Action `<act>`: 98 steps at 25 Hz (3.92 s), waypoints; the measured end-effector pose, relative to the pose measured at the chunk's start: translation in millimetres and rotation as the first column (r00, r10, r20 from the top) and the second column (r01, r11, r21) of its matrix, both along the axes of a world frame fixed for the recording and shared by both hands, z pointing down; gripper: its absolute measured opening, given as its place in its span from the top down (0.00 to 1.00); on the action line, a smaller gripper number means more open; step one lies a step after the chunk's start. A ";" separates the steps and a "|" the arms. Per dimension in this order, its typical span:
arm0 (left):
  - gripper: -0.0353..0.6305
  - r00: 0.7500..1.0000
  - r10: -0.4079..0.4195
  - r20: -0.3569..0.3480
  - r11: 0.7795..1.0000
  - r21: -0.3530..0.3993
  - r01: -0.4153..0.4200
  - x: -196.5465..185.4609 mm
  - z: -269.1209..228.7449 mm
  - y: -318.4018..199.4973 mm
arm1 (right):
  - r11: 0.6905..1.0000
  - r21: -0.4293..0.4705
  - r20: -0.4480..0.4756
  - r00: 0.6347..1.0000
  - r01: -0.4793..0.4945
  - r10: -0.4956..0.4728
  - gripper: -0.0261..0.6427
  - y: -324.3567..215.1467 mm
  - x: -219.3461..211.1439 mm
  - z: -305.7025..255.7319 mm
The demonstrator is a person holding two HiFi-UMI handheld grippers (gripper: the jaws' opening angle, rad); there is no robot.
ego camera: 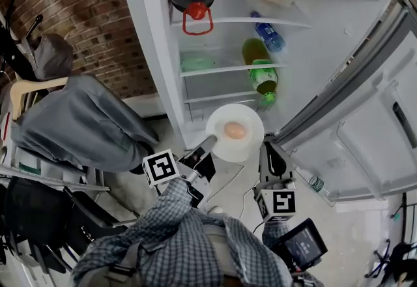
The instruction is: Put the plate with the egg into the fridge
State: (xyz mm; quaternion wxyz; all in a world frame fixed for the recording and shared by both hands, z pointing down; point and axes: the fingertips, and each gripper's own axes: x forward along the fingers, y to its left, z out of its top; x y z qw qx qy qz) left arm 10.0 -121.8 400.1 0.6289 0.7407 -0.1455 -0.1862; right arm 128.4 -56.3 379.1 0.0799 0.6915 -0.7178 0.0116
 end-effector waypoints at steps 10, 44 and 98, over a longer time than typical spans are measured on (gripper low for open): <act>0.92 0.997 0.073 -0.002 0.997 0.000 -0.073 12.4 1.9 -30.5 | 0.995 0.074 0.008 0.998 -0.062 0.062 0.95 -31.4 17.1 -12.3; 0.92 0.982 -0.141 0.127 0.990 0.011 0.140 73.4 -23.6 -81.5 | 0.937 -0.096 -0.879 0.412 0.336 -0.238 0.84 -76.2 48.2 -17.3; 0.91 0.990 -0.119 -0.082 0.979 0.155 0.131 86.0 -174.4 -104.7 | 0.886 0.014 -0.998 0.057 0.463 -0.014 0.93 -113.5 25.7 -124.1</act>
